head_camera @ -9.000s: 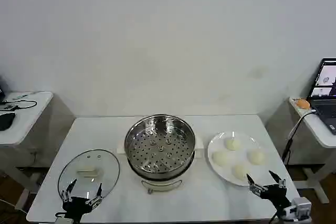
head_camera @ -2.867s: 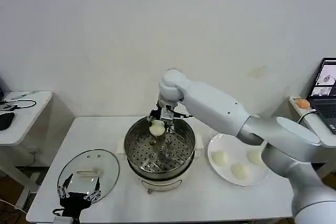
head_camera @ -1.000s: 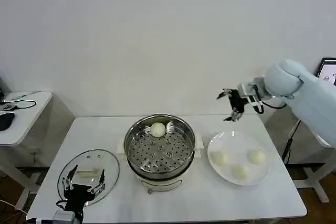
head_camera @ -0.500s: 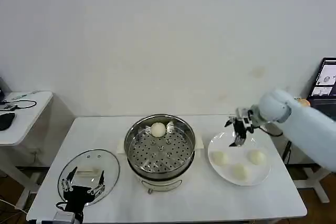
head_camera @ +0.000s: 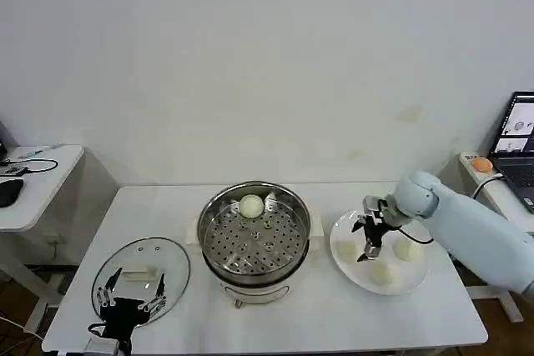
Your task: Take steamed baozi put them in steamer then cover it.
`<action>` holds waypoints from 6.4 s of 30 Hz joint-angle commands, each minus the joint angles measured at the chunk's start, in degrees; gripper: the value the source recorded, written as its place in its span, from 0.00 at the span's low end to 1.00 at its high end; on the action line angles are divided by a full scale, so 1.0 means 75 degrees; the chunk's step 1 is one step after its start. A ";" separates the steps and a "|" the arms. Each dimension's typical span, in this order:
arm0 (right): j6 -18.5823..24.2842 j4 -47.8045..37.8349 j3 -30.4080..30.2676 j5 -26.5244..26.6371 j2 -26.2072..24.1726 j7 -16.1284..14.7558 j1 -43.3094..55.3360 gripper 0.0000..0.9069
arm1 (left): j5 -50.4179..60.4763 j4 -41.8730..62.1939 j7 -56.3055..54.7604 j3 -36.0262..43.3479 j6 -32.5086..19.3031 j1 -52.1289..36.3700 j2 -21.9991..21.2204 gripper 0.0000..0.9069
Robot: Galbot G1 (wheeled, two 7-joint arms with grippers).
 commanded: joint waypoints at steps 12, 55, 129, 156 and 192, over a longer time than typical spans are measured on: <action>0.0146 -0.0629 0.0195 -0.0449 0.0404 -0.0059 -0.0302 1.00 | 0.0047 0.0012 -0.0014 0.0045 0.0000 0.0027 -0.0034 1.00; -0.0707 0.1138 -0.2166 0.2839 -0.0673 -0.0342 0.4880 0.72 | 0.0031 -0.0187 -0.0024 0.0101 0.0025 -0.0129 0.0044 1.00; -0.2259 -0.1034 -0.4127 0.3513 0.4959 0.0500 0.4357 1.00 | -0.0073 -0.0485 -0.0134 0.0064 0.0014 -0.0207 -0.0134 1.00; 0.0263 0.2636 -0.3837 0.1410 -0.1954 -0.1337 0.4960 1.00 | -0.0119 -0.0507 -0.0026 0.0322 0.0117 -0.0140 -0.0158 1.00; 0.0858 0.0862 -0.1315 -0.1451 -0.1231 -0.0538 0.0135 1.00 | 0.0025 -0.0085 -0.0040 0.0321 0.0112 -0.0079 -0.0181 1.00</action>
